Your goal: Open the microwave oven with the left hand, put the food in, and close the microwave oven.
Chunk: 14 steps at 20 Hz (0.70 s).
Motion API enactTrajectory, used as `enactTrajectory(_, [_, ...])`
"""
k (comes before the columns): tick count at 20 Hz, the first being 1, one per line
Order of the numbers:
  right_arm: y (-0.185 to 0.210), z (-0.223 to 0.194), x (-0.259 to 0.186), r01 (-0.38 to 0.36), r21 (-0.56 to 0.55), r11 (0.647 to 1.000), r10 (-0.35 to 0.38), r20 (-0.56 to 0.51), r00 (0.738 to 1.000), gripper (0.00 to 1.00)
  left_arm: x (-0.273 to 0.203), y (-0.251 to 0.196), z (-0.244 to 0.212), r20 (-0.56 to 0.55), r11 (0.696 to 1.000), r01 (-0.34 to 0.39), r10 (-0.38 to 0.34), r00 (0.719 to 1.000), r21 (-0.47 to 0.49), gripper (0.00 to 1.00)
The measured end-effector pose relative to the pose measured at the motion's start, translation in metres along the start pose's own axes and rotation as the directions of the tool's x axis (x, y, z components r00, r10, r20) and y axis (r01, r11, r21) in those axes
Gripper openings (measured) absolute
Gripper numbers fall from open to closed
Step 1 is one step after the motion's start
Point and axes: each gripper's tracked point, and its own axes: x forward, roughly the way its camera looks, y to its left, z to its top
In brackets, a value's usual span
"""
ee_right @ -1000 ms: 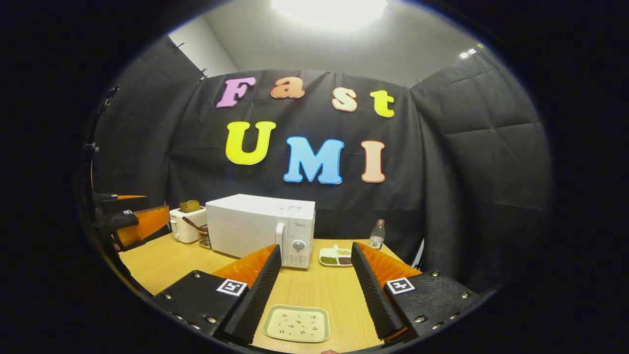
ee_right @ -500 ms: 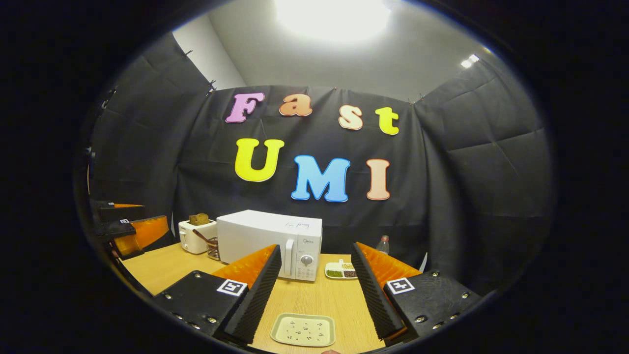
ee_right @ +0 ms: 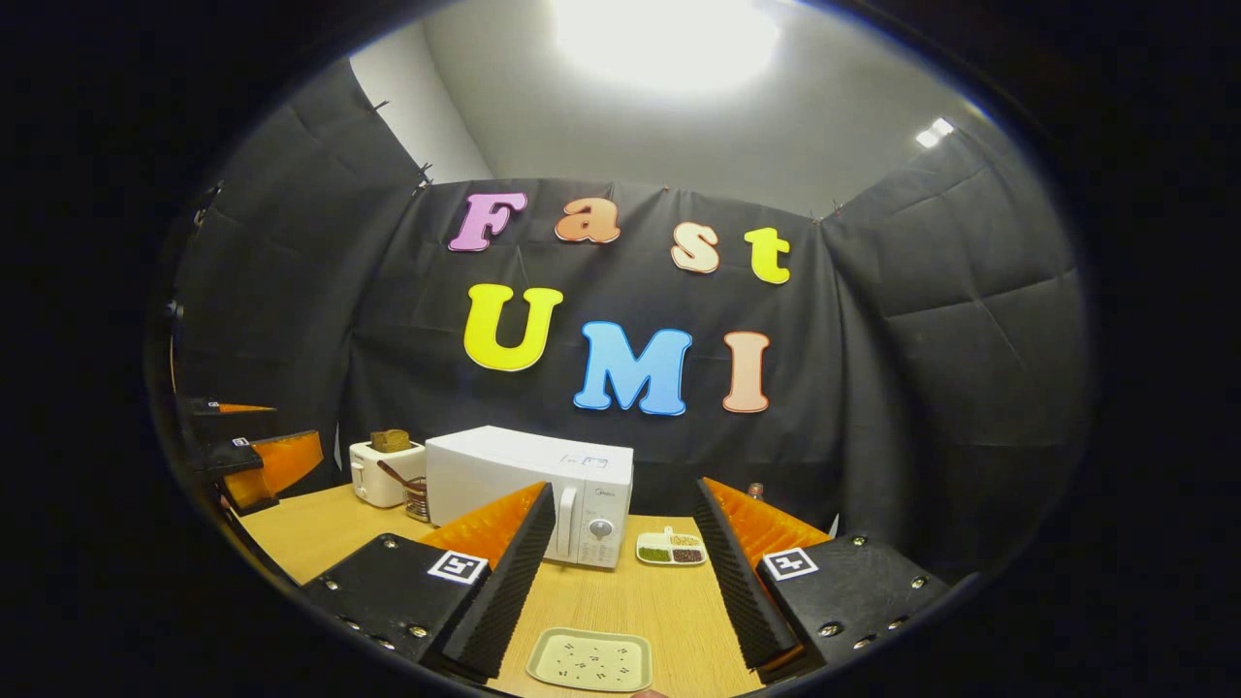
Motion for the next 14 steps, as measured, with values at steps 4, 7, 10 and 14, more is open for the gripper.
enactTrajectory(4, [0.001,0.004,-0.001,0.006,0.005,1.000,-0.006,0.004,1.000,0.88,0.002,-0.002,0.006,0.004,1.000,0.007,-0.007,1.000,0.007,0.98])
enactTrajectory(7, [-0.001,0.011,-0.003,0.011,-0.004,1.000,-0.011,0.018,1.000,0.88,0.001,-0.002,0.016,0.031,1.000,0.011,-0.011,0.999,0.006,0.98])
enactTrajectory(10, [0.001,0.009,-0.005,0.006,0.002,1.000,-0.006,0.017,1.000,0.88,0.002,-0.004,0.016,0.037,1.000,0.015,-0.015,0.999,0.001,1.00])
enactTrajectory(14, [0.006,0.010,-0.005,-0.004,0.006,1.000,0.004,0.017,1.000,0.88,0.002,-0.003,0.016,0.038,1.000,0.018,-0.018,0.999,0.002,0.98])
